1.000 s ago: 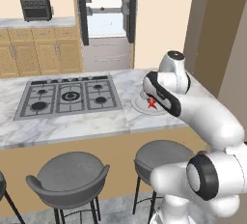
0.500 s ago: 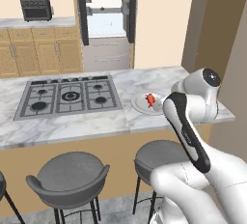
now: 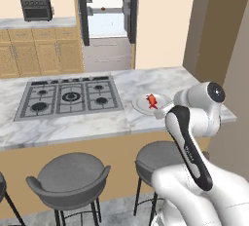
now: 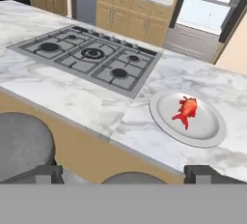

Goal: Take the cheese, fish, and mushroom from the fridge and place them on the plate on the dining counter to create an appetizer plate.

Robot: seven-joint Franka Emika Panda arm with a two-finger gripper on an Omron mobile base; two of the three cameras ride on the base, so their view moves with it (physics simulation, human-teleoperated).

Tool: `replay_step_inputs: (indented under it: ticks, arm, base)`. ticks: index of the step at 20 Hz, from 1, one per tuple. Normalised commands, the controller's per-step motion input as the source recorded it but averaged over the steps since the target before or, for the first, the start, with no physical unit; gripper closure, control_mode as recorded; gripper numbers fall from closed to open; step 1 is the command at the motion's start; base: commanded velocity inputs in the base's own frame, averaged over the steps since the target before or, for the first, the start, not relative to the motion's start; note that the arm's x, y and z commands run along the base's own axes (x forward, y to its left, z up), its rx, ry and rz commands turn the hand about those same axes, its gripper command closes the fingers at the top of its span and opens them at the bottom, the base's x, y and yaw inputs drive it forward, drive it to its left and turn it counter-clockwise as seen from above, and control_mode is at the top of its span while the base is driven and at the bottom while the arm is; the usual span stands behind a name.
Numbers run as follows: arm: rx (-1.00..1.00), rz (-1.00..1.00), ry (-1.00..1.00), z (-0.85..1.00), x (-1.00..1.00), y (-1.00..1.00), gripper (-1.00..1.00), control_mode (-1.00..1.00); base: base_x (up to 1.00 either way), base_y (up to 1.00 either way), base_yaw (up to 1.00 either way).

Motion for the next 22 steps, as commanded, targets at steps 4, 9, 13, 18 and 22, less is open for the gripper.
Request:
replay_step_inputs:
  ticks: [4, 9, 13, 18, 22]
  arm:
    - [0.0, 0.0, 0.0, 0.0, 0.0, 0.0, -1.0, 1.0]
    - [0.0, 0.0, 0.0, 0.0, 0.0, 0.0, -1.0, 1.0]
    - [0.0, 0.0, 0.0, 0.0, 0.0, 0.0, -1.0, 1.0]
    - [0.0, 0.0, 0.0, 0.0, 0.0, 0.0, -1.0, 1.0]
    - [0.0, 0.0, 0.0, 0.0, 0.0, 0.0, -1.0, 1.0]
  base:
    - [-0.85, 0.2, 0.02]
    - [-1.0, 0.43, 0.12]
    - [-0.42, 0.99, 0.42]
    - [-0.01, 0.92, 0.71]
    - [0.01, 0.96, 0.66]
